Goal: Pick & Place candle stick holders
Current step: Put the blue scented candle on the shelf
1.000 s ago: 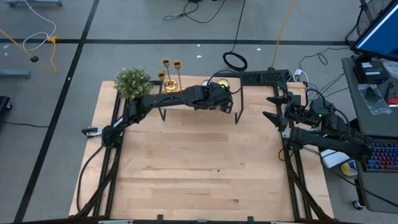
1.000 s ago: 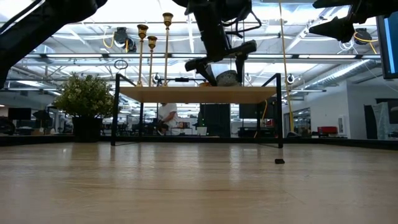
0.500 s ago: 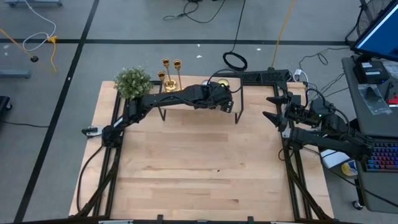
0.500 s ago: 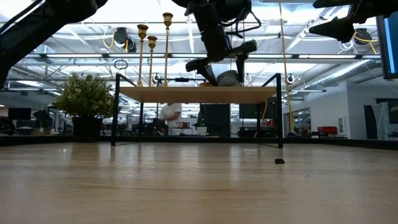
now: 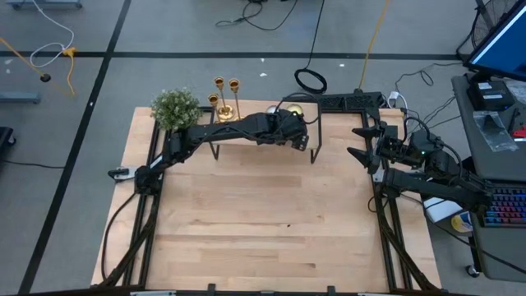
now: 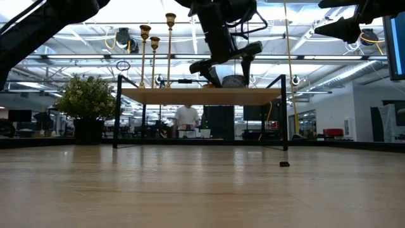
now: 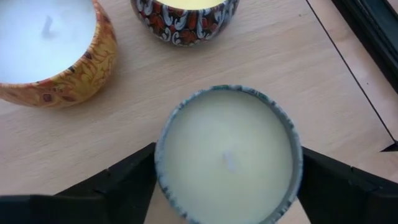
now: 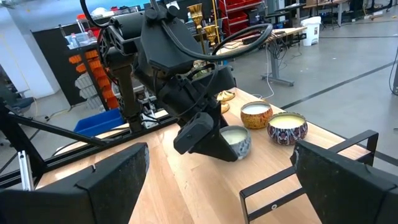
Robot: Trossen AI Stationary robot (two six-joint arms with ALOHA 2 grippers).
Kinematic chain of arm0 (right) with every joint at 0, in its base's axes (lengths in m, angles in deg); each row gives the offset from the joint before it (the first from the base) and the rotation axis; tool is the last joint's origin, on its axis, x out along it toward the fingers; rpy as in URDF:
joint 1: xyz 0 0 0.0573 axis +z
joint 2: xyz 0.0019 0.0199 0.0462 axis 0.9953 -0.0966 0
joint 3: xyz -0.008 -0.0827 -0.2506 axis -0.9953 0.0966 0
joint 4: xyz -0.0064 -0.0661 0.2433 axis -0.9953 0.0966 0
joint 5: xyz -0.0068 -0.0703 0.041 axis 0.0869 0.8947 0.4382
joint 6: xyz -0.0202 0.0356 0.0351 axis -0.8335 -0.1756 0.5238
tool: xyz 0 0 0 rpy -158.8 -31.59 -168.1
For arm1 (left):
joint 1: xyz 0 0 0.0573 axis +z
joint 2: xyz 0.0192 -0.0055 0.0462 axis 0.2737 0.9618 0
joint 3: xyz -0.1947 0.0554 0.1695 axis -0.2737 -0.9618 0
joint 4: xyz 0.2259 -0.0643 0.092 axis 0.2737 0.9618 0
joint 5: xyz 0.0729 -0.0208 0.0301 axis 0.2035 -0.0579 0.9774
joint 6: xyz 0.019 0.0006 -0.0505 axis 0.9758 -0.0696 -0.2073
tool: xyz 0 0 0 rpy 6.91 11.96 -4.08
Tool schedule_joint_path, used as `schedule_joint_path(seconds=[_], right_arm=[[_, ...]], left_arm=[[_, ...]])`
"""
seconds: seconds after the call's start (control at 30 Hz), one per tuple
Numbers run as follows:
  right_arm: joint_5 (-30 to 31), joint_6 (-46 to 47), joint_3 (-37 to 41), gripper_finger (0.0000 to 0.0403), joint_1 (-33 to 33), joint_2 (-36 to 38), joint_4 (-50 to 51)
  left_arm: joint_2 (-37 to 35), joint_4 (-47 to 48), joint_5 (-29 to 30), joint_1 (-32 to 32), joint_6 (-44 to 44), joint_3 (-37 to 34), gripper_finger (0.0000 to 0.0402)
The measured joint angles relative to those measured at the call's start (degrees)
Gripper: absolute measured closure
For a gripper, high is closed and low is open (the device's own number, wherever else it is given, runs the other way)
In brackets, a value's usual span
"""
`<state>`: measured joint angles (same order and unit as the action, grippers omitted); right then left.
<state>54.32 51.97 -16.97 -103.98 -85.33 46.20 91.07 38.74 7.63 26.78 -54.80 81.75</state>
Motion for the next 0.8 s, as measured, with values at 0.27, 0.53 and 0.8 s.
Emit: schedule_joint_path(seconds=[0.27, 0.53, 0.8], right_arm=[[0.0, 0.0, 0.0, 0.0023, 0.0, 0.0, 0.0], [0.0, 0.0, 0.0, 0.0023, 0.0, 0.0, 0.3], [0.0, 0.1, 0.0, 0.0023, 0.0, 0.0, 0.9]], left_arm=[[-0.1, -0.3, -0.9, 0.0, 0.3, 0.0, 0.0012], [-0.3, 0.1, 1.1, 0.4, 0.8, 1.3, 0.0014], [-2.5, 0.7, 5.1, -0.4, 0.7, 1.4, 0.0022]])
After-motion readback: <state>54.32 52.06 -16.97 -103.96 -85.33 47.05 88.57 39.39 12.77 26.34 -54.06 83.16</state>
